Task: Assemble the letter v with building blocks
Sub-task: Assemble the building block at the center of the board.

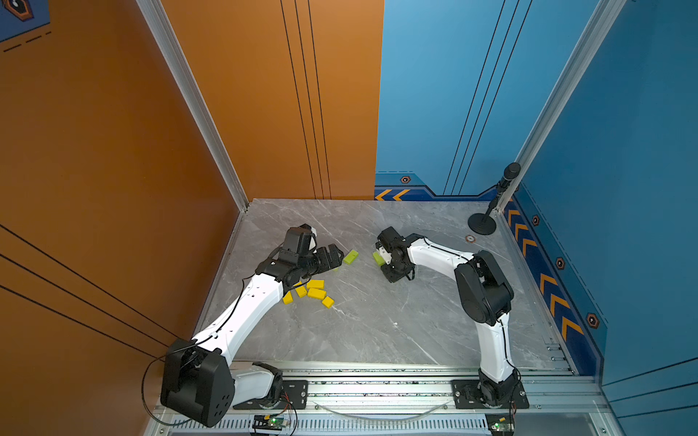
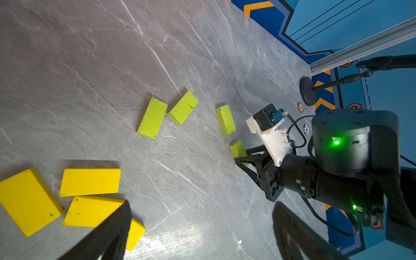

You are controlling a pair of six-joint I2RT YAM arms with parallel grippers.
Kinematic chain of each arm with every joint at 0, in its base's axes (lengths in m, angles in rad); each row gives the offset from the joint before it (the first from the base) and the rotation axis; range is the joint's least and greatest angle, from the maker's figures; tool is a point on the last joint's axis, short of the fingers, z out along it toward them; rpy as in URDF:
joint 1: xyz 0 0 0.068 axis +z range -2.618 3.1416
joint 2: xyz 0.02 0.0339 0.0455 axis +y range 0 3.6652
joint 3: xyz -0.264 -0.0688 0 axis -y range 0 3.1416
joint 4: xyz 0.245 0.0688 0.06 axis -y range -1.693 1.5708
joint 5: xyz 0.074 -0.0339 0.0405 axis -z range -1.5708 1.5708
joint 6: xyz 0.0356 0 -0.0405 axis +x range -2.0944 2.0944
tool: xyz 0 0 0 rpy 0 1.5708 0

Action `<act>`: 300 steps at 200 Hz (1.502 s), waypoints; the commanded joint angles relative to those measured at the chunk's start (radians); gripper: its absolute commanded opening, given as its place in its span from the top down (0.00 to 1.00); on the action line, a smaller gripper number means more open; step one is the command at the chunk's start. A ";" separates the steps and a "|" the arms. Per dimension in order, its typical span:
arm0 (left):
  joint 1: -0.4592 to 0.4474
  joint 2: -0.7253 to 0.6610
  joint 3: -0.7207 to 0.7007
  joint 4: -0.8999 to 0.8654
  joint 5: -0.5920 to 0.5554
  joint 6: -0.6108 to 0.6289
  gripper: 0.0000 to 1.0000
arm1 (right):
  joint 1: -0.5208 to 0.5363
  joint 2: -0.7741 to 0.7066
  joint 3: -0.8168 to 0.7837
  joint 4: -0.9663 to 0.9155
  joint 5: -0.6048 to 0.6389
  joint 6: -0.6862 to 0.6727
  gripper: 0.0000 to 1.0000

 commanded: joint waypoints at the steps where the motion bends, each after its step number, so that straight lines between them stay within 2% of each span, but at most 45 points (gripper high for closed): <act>1: 0.006 0.006 0.004 -0.007 -0.014 0.023 0.02 | -0.004 0.036 0.013 0.009 0.007 0.034 0.76; 300: 0.012 0.008 -0.001 -0.024 -0.015 0.024 0.02 | 0.019 0.081 0.047 0.019 0.043 0.058 0.69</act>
